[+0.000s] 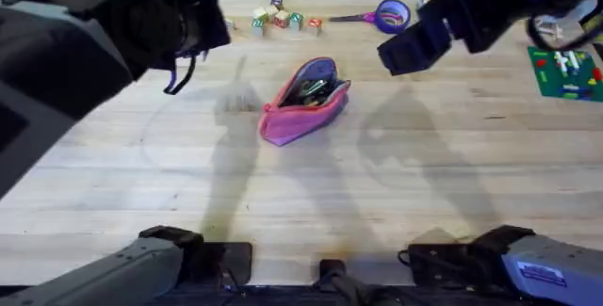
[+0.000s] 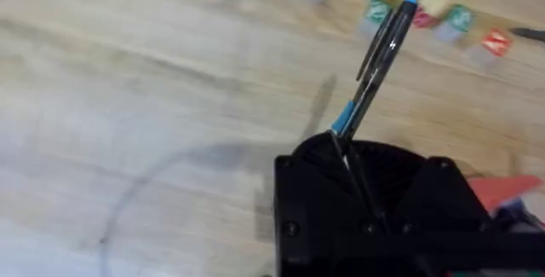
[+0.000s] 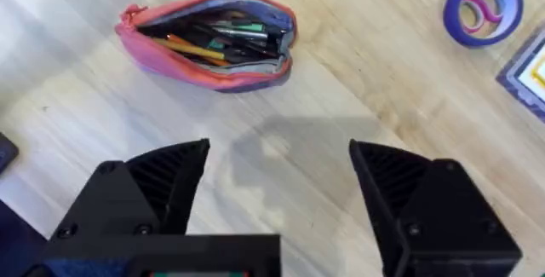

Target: Unzip the bag, pick up the pens from the table one at a time and place them inside, then zip the bag closed.

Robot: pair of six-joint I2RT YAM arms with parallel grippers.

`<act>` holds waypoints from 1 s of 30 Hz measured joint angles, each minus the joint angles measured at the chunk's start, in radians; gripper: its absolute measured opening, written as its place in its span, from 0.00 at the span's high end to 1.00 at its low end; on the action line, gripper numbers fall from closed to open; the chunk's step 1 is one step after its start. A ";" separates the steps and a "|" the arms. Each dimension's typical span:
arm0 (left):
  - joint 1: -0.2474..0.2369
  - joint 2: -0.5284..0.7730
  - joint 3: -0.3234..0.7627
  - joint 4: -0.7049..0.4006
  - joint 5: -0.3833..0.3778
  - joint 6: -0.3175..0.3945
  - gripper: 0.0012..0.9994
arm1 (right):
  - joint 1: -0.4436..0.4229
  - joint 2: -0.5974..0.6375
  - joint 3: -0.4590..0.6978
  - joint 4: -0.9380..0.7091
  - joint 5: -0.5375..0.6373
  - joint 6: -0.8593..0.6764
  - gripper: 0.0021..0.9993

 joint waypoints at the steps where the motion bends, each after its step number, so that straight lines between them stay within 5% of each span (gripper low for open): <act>1: -0.022 -0.011 0.000 0.010 0.000 0.012 0.96 | -0.003 -0.014 0.000 -0.005 0.000 0.002 0.00; 10: -0.187 -0.035 0.000 0.072 -0.001 0.063 0.96 | -0.088 -0.161 -0.015 -0.036 0.000 0.007 0.00; 18: -0.338 -0.035 0.000 0.196 0.004 0.123 0.96 | -0.151 -0.312 -0.158 -0.040 0.000 0.007 0.00; 30: -0.421 0.066 0.000 0.221 0.145 0.233 0.96 | -0.159 -0.424 -0.280 -0.008 0.000 0.007 0.00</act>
